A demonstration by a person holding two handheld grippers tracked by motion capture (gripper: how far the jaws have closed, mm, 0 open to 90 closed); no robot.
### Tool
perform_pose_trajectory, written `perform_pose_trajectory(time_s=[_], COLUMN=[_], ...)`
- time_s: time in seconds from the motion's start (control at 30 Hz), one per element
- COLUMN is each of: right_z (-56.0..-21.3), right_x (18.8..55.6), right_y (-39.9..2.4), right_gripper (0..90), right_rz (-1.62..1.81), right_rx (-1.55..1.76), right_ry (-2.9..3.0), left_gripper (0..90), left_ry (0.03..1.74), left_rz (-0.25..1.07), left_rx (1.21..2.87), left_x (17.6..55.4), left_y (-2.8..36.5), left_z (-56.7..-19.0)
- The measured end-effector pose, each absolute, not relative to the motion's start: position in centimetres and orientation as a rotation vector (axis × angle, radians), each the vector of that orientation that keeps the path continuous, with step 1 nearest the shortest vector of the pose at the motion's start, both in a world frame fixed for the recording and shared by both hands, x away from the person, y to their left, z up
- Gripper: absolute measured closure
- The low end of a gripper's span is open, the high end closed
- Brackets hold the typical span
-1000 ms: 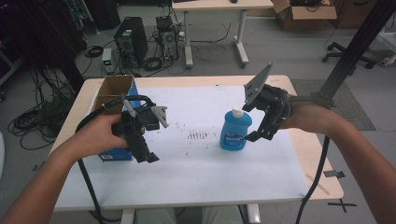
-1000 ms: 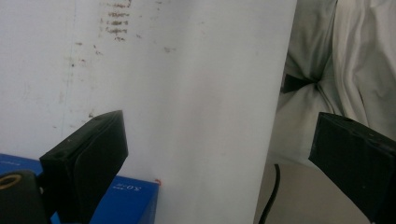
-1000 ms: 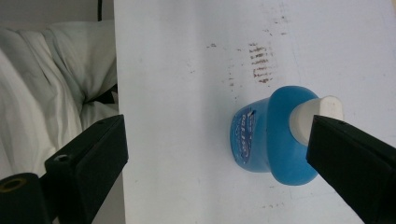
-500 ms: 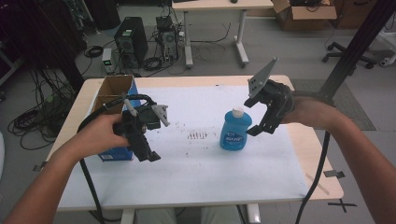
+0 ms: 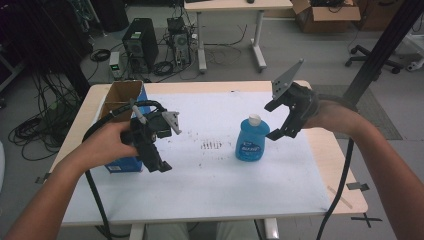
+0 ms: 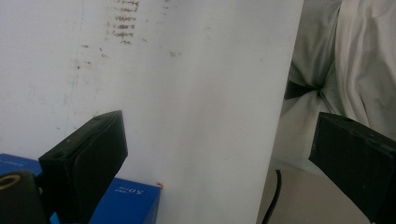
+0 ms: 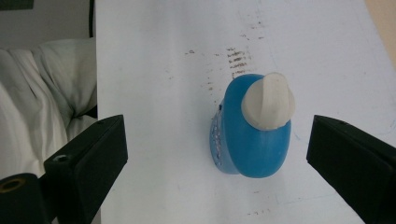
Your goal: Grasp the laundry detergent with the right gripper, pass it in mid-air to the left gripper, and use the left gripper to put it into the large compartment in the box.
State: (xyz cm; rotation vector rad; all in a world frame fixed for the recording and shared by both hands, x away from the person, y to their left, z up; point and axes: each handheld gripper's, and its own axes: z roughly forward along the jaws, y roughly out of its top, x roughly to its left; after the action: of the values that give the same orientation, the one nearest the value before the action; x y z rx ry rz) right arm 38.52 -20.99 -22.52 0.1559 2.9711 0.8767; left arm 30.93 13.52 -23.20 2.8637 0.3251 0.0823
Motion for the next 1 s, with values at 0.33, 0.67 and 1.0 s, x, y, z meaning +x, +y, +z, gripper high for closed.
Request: perform_pose_trajectory(time_s=[0.33, 0.67, 1.0], right_z=[-23.6, -24.1, -25.3], right_x=[39.6, 40.3, 40.7], right_y=[-22.0, -22.7, -23.5], right_gripper=[4.4, 4.5, 4.4], right_rz=[0.948, 1.028, 1.082], right_rx=[0.187, 0.172, 0.174], right_ry=[2.953, 2.93, 2.913], left_gripper=[4.4, 4.4, 4.5], left_ry=[0.343, 0.368, 0.373], left_rz=[0.088, 0.09, 0.102], left_rx=[2.853, 2.846, 2.838], left_x=[30.9, 31.1, 31.0], left_y=[13.9, 14.3, 14.5], left_z=[-22.8, -22.8, -22.6])
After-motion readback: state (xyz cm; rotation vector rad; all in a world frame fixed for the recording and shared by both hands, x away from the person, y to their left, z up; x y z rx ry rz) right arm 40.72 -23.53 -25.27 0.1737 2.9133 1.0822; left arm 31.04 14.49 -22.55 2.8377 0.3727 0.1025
